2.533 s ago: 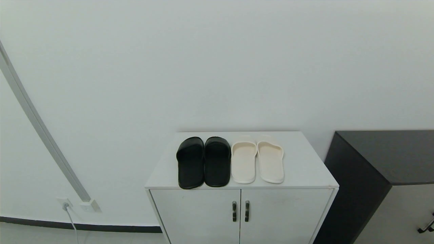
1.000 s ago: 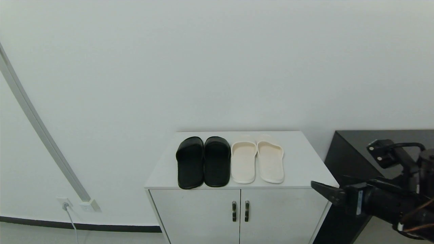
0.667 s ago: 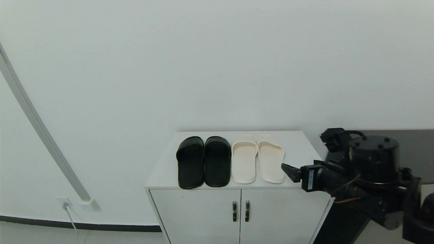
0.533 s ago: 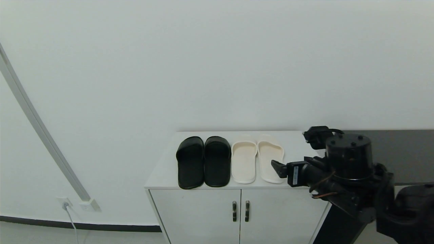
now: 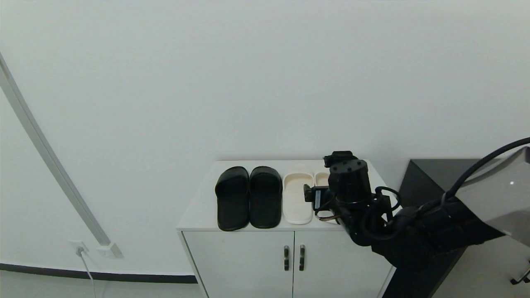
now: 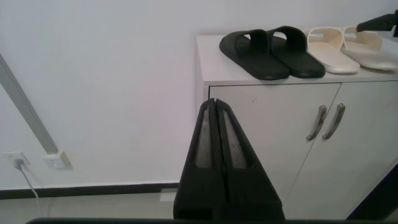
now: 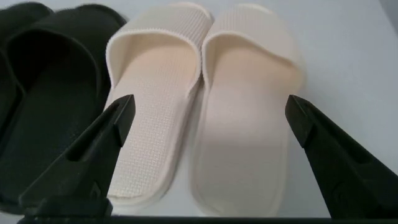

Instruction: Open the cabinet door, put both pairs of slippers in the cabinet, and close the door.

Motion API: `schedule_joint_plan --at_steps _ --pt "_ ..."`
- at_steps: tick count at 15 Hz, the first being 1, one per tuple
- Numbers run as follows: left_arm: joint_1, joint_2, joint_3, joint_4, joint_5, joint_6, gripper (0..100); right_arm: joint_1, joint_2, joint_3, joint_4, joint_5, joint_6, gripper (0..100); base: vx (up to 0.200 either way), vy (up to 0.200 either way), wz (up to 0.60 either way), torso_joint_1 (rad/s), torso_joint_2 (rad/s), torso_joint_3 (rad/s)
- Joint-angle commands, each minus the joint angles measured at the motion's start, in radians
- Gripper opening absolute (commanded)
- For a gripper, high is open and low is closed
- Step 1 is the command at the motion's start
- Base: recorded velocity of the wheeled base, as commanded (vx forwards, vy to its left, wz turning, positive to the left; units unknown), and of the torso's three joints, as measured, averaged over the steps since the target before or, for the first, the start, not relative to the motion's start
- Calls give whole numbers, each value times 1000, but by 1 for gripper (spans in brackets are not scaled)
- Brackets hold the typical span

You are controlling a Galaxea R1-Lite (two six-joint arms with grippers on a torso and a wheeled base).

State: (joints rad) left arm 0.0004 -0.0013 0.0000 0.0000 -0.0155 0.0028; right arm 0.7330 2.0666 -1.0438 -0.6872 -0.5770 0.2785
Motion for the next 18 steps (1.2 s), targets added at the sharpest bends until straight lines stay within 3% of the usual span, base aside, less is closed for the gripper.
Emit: schedule_joint_plan --at_steps 1,9,18 --pt "1 1 0 0 0 0 0 -7 78 -65 23 -1 11 100 0 0 0 0 0 0" --pt "1 1 0 0 0 -1 0 -76 265 -317 80 5 31 100 0 0 0 0 0 0" --pt "1 1 0 0 2 -3 0 -86 352 -496 167 -4 -21 100 0 0 0 0 0 0"
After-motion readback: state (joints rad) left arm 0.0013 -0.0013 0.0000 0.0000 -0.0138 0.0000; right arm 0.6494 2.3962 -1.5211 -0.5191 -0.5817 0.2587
